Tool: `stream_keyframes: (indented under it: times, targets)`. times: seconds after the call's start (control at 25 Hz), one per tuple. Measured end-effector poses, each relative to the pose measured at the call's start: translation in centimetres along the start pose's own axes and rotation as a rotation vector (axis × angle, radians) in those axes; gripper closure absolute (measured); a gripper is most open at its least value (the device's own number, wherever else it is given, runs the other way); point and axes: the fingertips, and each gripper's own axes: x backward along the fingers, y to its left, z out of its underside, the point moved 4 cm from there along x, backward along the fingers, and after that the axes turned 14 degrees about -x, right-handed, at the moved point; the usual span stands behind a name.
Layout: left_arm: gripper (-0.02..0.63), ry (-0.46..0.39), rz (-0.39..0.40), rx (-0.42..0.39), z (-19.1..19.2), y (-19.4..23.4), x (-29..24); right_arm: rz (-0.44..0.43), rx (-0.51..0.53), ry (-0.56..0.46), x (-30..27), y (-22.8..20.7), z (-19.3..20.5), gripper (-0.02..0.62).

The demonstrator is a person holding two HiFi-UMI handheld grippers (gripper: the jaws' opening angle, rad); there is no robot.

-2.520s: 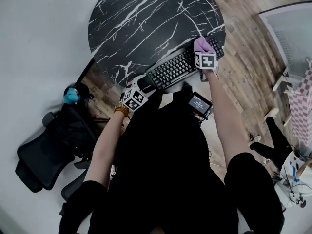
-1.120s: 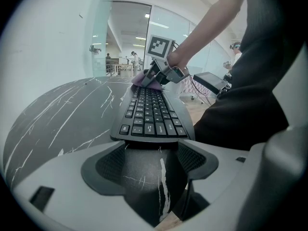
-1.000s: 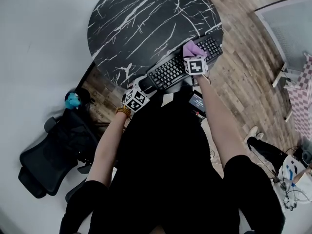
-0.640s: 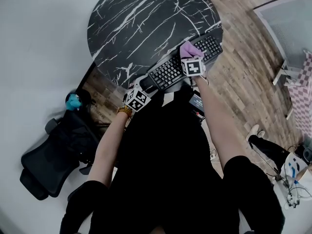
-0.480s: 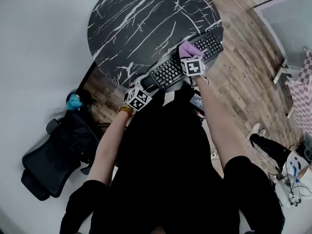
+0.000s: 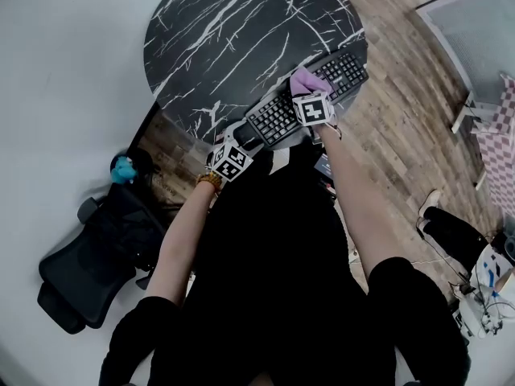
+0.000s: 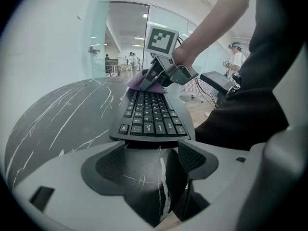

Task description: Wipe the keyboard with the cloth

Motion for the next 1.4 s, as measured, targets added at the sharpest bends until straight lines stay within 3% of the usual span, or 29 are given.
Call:
stream_keyframes:
  times: [1.4]
  targets:
    - [0.279, 0.006, 0.001, -0.013, 0.4, -0.1, -0.1, 0.003, 0.255, 0.003, 0.4, 5.5, 2.7, 0.537]
